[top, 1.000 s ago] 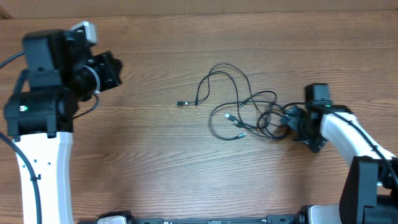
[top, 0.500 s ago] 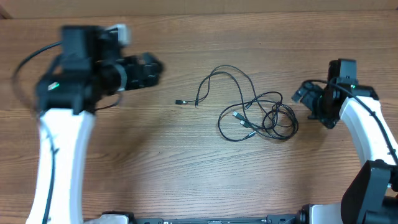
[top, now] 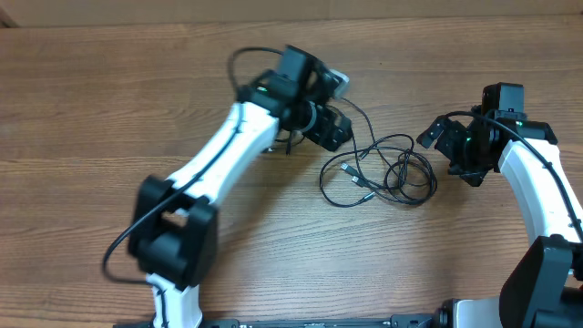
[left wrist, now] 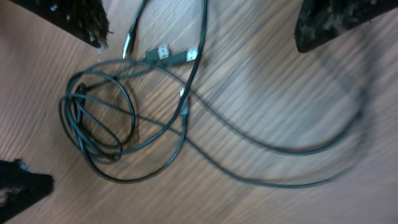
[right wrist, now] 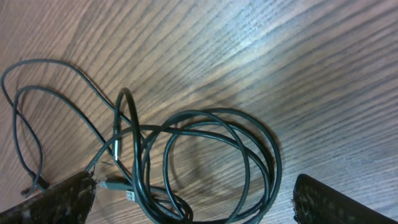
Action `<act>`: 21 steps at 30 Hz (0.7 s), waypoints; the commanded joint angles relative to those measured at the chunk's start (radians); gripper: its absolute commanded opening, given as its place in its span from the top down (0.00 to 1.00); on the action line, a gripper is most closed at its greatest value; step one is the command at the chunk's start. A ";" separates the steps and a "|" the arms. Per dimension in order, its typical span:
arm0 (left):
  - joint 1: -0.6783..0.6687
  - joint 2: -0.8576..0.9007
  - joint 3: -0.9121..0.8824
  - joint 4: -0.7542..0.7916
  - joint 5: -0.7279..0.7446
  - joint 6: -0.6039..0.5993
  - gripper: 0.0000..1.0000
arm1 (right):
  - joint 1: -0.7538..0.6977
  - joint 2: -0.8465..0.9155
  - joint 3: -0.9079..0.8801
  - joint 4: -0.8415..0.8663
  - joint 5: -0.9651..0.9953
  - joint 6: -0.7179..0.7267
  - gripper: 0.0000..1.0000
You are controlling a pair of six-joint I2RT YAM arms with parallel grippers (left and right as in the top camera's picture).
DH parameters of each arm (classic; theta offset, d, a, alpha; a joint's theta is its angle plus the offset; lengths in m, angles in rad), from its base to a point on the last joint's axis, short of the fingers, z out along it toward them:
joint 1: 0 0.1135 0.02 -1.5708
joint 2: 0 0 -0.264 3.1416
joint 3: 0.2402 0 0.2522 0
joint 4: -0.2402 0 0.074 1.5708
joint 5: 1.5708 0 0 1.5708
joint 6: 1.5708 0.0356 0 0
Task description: Untangle cables
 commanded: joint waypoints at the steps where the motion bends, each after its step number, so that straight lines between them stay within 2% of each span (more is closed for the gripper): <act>1: -0.039 0.041 0.019 0.038 0.130 0.041 0.06 | 0.001 -0.006 0.012 -0.005 0.029 0.012 0.00; 3: -0.058 0.042 0.019 0.061 0.206 0.039 0.07 | 0.001 -0.006 0.012 -0.018 0.127 0.095 0.00; 4: -0.064 0.037 0.020 0.067 0.220 0.022 0.11 | -0.002 -0.006 0.012 -0.028 0.183 0.141 0.00; 7: -0.080 0.032 0.021 0.081 0.207 -0.159 0.17 | -0.023 -0.006 0.012 -0.055 0.294 0.229 0.00; 10: -0.106 0.035 0.019 0.069 0.144 -0.373 0.00 | -0.059 -0.006 0.012 -0.057 0.299 0.233 0.00; 12: -0.138 0.036 0.019 0.078 0.121 -0.476 0.00 | -0.085 -0.006 0.012 -0.058 0.299 0.233 0.00; 15: -0.181 0.036 0.019 0.124 0.108 -0.498 0.01 | -0.125 -0.006 0.012 -0.071 0.298 0.233 0.00; 18: -0.226 0.037 0.019 0.161 -0.031 -0.501 0.00 | -0.165 -0.006 0.012 -0.093 0.293 0.233 0.00; 20: -0.255 0.041 0.019 0.161 -0.159 -0.586 0.00 | -0.188 -0.006 0.011 -0.095 0.257 0.233 0.00; 21: -0.269 0.045 0.019 0.155 -0.208 -0.636 0.05 | -0.196 -0.006 0.011 -0.095 0.238 0.233 0.00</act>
